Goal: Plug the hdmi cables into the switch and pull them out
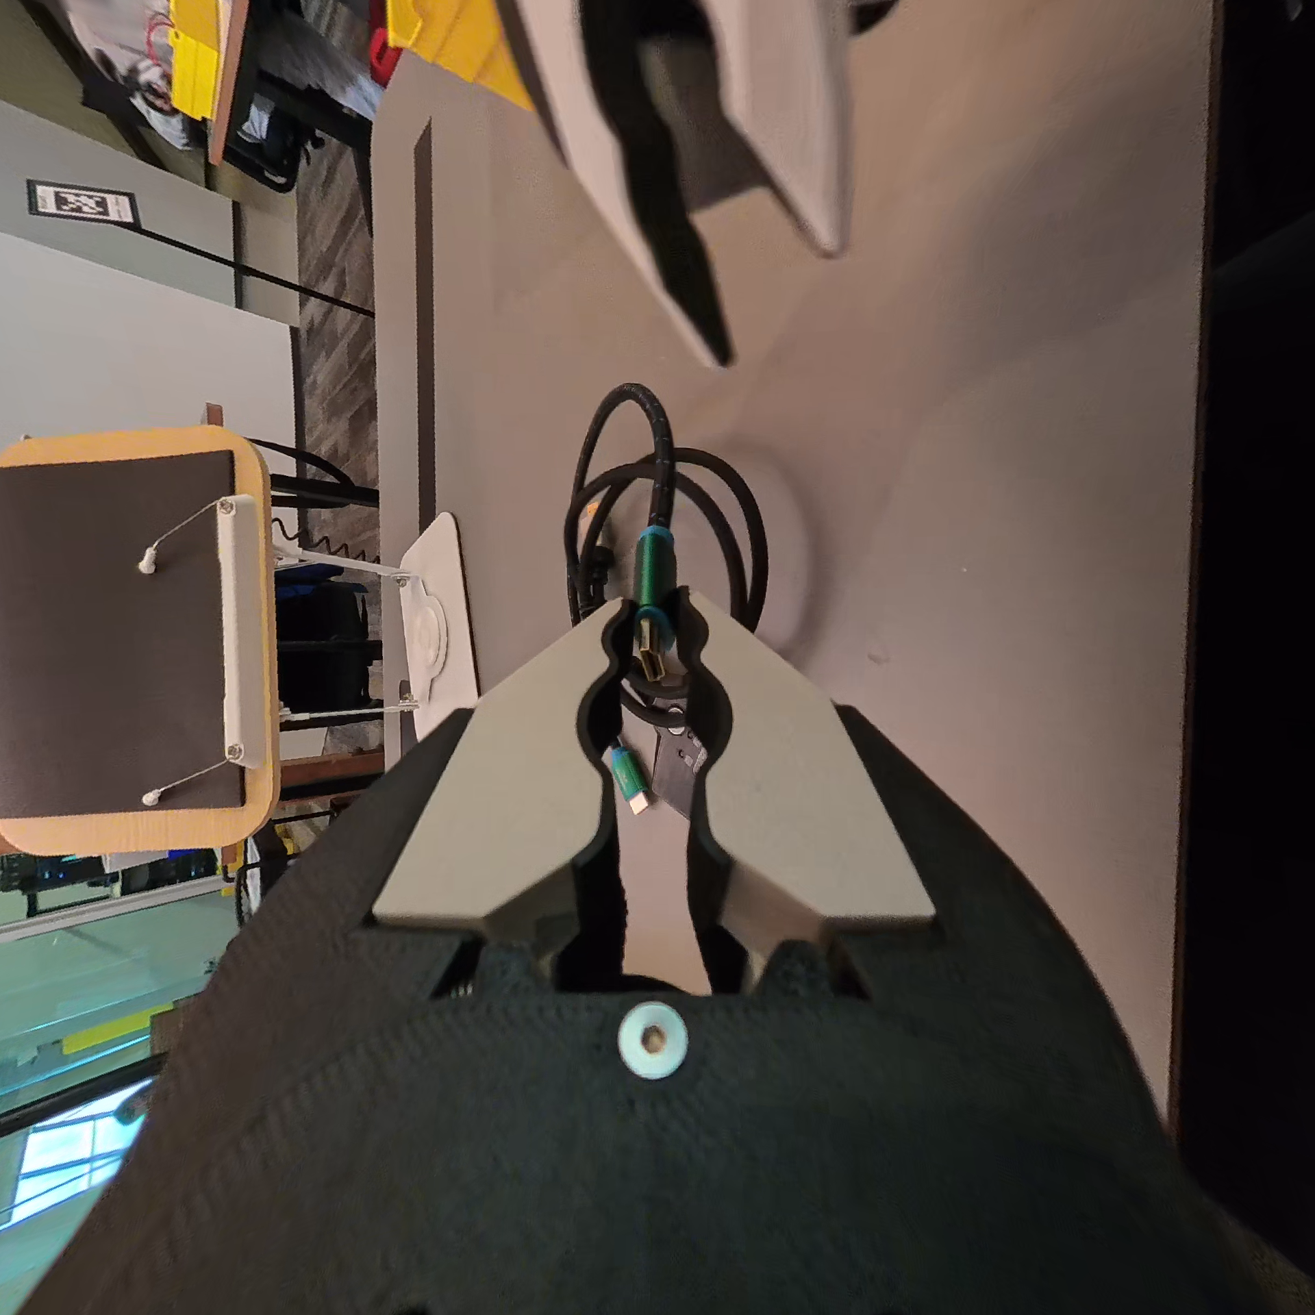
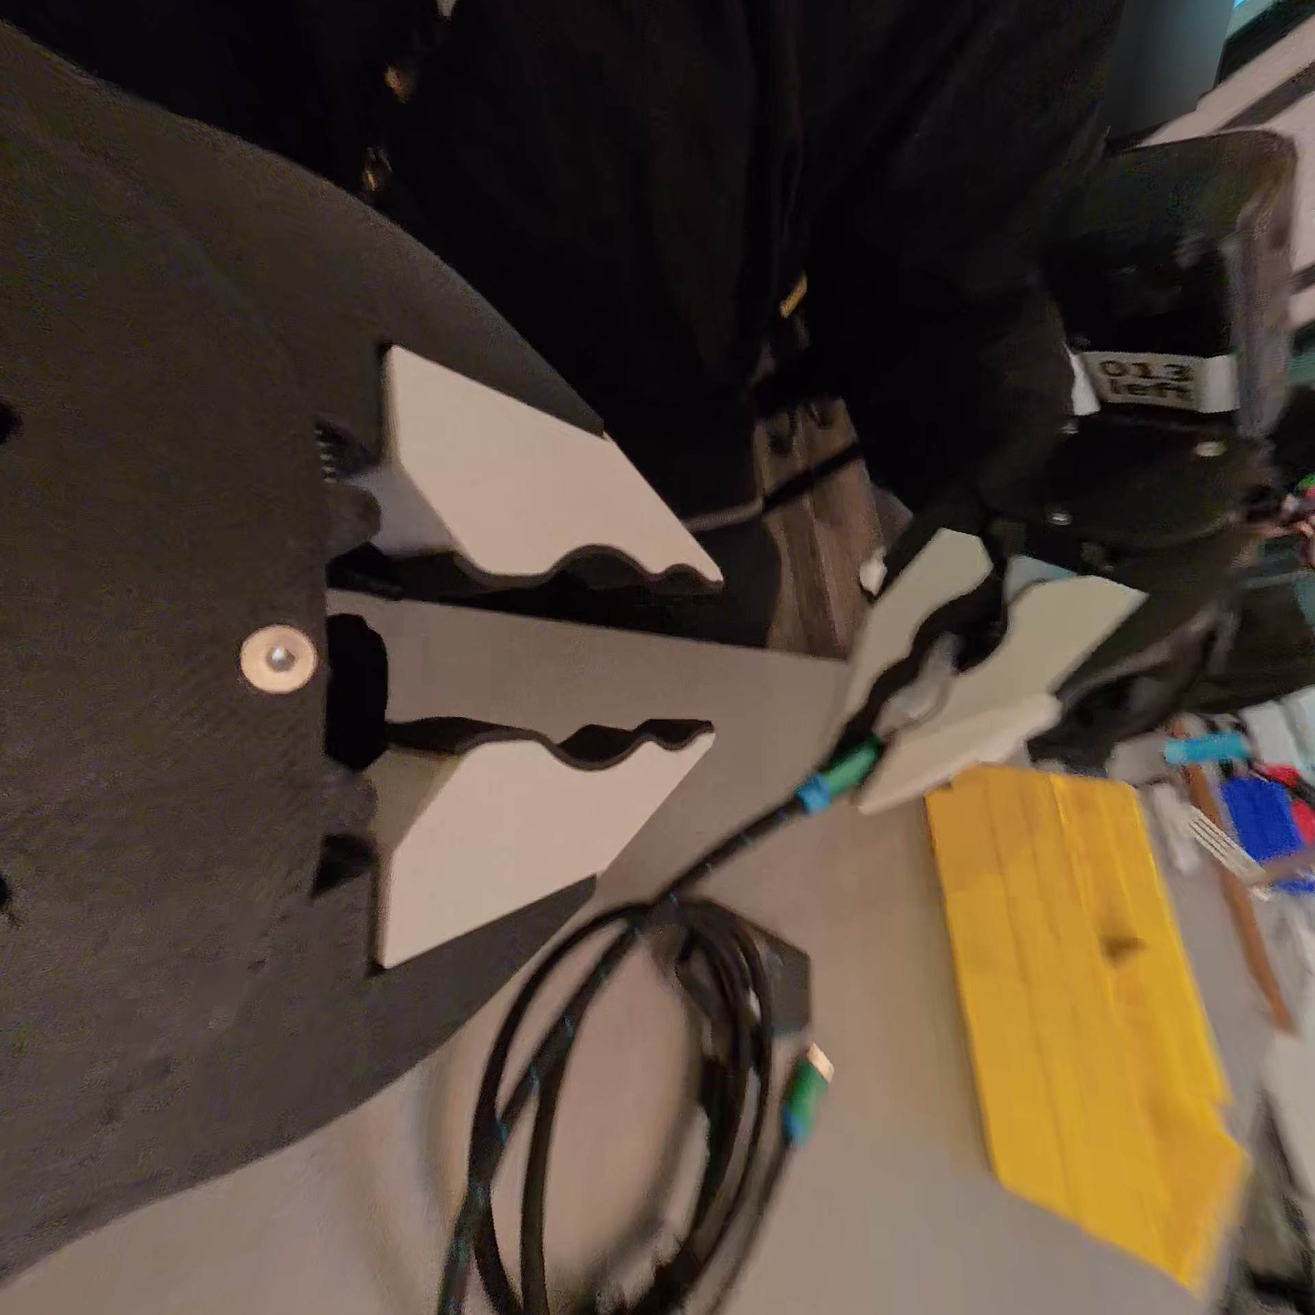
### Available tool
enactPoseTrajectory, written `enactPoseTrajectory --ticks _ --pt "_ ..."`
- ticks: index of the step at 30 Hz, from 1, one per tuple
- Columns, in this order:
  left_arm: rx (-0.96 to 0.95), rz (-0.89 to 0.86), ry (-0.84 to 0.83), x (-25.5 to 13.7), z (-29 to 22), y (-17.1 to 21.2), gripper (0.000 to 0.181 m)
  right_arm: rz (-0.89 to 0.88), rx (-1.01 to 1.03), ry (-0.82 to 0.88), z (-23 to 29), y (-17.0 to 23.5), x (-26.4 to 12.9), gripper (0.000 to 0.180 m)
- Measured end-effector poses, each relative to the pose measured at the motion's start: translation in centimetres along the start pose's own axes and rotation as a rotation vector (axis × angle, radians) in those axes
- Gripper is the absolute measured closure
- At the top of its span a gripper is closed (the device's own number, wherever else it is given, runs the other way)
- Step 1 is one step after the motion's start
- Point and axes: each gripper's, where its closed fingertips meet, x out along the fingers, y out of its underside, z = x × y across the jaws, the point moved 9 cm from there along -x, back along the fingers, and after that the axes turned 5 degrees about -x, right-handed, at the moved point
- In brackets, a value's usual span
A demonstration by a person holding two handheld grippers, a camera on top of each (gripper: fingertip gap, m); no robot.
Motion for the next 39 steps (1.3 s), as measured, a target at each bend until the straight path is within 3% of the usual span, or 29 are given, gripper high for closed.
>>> enactPoseTrajectory --ticks 5,10,15,23,27,36,39 --pt "-0.025 -0.033 -0.011 -0.1 0.1 0.0 0.172 0.024 0.219 -0.080 -1.5 3.2 3.6 0.127" --pt "-0.033 -0.075 -0.008 -0.3 -0.1 -0.3 0.172 -0.316 0.396 -0.125 -3.8 2.3 5.4 0.118" --pt "-0.138 -0.175 0.032 -0.9 0.8 -0.2 0.172 -0.567 0.383 -0.218 -4.1 1.6 5.8 0.111" --pt "-0.285 -0.353 0.120 -1.2 2.0 -0.4 0.172 -0.667 0.472 -0.406 -4.1 1.1 7.3 0.094" --pt "-0.308 -0.413 0.201 -1.3 2.6 -0.5 0.172 -0.793 0.437 -0.439 -4.7 0.4 5.3 0.117" --pt "-0.197 -0.398 0.198 -1.1 2.3 -0.7 0.172 -0.609 0.422 -0.490 -3.6 0.5 4.9 0.143" --pt "-0.147 -0.379 0.179 -1.3 1.9 -1.1 0.172 -0.620 0.423 -0.506 -3.6 0.4 5.0 0.149"
